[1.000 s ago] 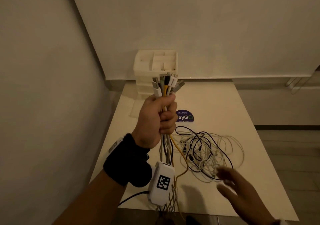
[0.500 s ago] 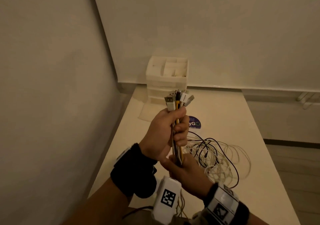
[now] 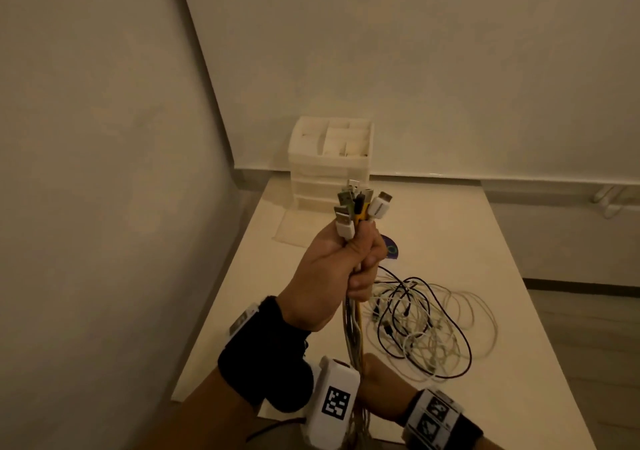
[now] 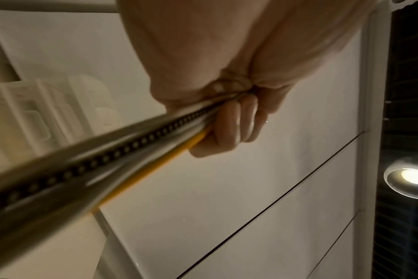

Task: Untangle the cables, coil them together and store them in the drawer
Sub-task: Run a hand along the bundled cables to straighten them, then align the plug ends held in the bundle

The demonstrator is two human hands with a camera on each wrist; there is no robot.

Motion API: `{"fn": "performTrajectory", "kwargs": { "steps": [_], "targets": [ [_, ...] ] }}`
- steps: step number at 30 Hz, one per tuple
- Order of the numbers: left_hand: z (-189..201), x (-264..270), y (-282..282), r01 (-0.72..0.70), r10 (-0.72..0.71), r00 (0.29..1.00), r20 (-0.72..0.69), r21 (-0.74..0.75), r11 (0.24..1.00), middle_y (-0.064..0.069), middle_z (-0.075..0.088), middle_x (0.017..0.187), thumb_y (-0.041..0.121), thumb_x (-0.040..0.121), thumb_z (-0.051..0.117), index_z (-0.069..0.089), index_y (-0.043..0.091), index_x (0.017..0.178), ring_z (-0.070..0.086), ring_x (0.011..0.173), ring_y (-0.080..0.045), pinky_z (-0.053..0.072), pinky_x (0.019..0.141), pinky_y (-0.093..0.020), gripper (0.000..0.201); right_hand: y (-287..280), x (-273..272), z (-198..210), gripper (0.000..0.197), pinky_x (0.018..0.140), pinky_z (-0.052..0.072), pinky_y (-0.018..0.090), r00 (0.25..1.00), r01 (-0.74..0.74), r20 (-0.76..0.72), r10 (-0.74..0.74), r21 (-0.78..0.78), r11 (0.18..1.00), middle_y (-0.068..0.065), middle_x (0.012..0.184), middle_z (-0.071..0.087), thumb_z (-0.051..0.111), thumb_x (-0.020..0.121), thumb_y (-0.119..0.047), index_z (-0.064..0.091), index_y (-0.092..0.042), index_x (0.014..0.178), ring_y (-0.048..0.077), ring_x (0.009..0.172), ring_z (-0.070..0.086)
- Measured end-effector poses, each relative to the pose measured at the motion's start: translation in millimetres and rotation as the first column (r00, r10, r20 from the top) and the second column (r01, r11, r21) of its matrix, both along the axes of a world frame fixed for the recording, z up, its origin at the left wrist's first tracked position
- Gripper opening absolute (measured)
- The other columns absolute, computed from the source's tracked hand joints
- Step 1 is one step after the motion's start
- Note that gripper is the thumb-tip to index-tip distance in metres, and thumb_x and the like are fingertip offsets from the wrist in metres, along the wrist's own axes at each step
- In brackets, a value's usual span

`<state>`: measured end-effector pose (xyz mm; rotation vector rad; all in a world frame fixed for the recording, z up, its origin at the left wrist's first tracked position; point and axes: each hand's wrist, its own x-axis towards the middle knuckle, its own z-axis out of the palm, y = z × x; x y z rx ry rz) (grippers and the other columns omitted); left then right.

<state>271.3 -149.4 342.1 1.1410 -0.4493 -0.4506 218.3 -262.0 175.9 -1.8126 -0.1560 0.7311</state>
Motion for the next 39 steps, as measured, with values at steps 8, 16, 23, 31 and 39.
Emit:
{"fn": "performTrajectory", "kwargs": {
  "steps": [8, 16, 23, 31, 39],
  "targets": [
    [38.3, 9.3, 15.3, 0.118, -0.097, 0.991, 0.089, -0.274, 0.954, 0.006, 0.037, 0.06, 0.043, 0.085, 0.064, 0.047, 0.017, 0.081, 0.026, 0.039, -0.002, 0.019, 0.039, -0.016, 0.031, -11.3, -22.7, -71.0, 0.053, 0.083, 0.052, 0.037, 0.994, -0.018, -0.107, -0.001, -0.183, 0.983, 0.004, 0.062, 0.063, 0.064, 0.067, -0.07, 0.069, -0.018, 0.06, 0.013, 0.068, 0.06],
    [49.1, 13.0, 7.9, 0.008, 0.024, 0.995, 0.101, -0.302, 0.953, 0.01, 0.034, 0.053, 0.041, 0.089, 0.042, 0.039, 0.018, 0.081, 0.014, 0.039, -0.005, 0.013, 0.037, -0.015, 0.025, -10.5, -30.1, -101.5, 0.061, 0.06, 0.034, 0.027, 0.98, 0.16, -0.084, -0.182, -0.215, 0.963, -0.004, 0.05, 0.038, 0.056, 0.07, -0.073, 0.039, -0.021, 0.045, 0.009, 0.049, 0.04],
    [55.8, 28.1, 6.1, -0.132, 0.16, 0.983, 0.091, -0.264, 0.956, 0.01, 0.029, 0.052, 0.04, 0.1, 0.023, 0.034, 0.021, 0.077, 0.013, 0.037, -0.003, 0.012, 0.037, -0.014, 0.032, -4.2, -27.1, -83.3, 0.051, 0.056, 0.034, 0.029, 0.999, 0.024, 0.028, -0.018, -0.26, 0.965, -0.003, 0.051, 0.04, 0.059, 0.089, -0.049, 0.043, -0.025, 0.047, 0.011, 0.051, 0.041],
    [39.6, 25.9, 8.7, -0.143, 0.152, 0.988, 0.039, -0.177, 0.974, 0.009, 0.029, 0.053, 0.039, 0.097, 0.03, 0.032, 0.02, 0.076, 0.021, 0.036, 0.0, 0.013, 0.036, -0.014, 0.028, -78.2, 28.7, -70.0, 0.061, 0.093, 0.048, 0.029, 0.993, -0.118, -0.043, 0.11, -0.435, 0.893, 0.0, 0.135, 0.05, 0.048, 0.079, 0.006, 0.049, -0.021, 0.133, 0.017, 0.122, 0.049],
    [35.4, 24.5, -0.3, -0.225, 0.232, 0.972, 0.048, -0.121, 0.967, 0.008, 0.03, 0.055, 0.038, 0.096, 0.034, 0.034, 0.018, 0.076, 0.021, 0.036, -0.002, 0.019, 0.035, -0.013, 0.029, -84.0, 64.7, -107.8, 0.031, 0.091, 0.047, 0.04, 0.99, 0.131, 0.142, -0.028, -0.797, 0.589, 0.014, 0.14, 0.038, 0.039, 0.102, -0.021, 0.046, -0.009, 0.13, 0.034, 0.115, 0.056]
  ]
}}
